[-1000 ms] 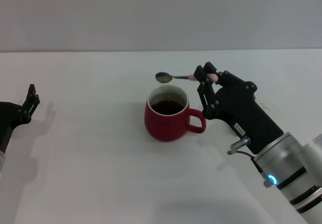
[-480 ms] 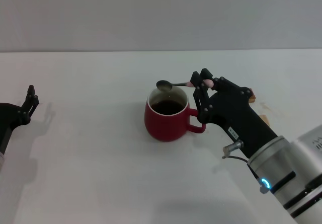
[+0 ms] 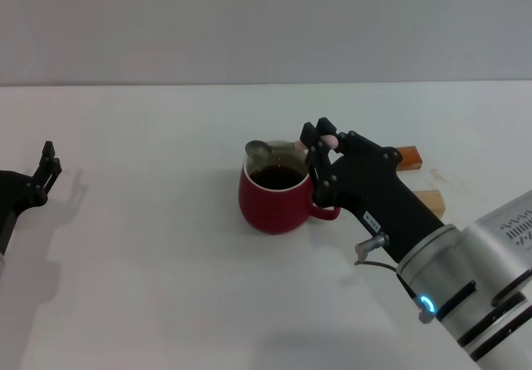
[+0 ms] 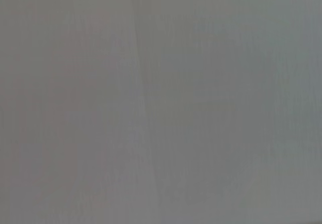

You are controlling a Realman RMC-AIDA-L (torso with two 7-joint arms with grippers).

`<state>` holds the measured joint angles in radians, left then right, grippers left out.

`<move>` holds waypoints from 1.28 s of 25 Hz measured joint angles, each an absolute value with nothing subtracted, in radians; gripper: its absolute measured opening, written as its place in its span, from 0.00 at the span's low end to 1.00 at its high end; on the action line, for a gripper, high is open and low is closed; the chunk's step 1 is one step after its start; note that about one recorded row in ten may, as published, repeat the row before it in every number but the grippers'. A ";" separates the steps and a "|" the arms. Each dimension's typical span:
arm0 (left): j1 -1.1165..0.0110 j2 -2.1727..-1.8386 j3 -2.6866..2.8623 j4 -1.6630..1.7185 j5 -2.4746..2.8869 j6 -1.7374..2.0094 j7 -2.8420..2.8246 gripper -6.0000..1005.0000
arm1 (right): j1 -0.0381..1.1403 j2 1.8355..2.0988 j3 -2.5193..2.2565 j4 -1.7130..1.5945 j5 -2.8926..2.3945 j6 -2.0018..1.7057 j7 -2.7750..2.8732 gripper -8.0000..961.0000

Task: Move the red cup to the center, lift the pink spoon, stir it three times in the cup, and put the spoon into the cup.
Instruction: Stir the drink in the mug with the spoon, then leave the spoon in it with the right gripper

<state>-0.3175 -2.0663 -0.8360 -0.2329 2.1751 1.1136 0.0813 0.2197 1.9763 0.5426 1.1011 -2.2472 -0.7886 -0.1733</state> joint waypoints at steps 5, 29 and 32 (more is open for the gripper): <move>-0.319 -2.066 -0.836 -0.233 2.175 1.114 0.081 0.84 | 0.180 1.980 0.573 1.149 -2.247 -0.731 -0.209 0.15; -0.319 -2.066 -0.836 -0.233 2.175 1.112 0.081 0.84 | 0.146 2.035 0.658 1.181 -2.249 -0.554 -0.288 0.15; -0.317 -2.066 -0.836 -0.233 2.175 1.112 0.081 0.84 | 0.154 2.044 0.659 1.164 -2.249 -0.548 -0.288 0.15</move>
<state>-0.3168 -2.0663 -0.8360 -0.2331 2.1752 1.1120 0.0812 0.1541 2.0442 0.6594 1.1638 -2.2489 -0.5481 -0.2885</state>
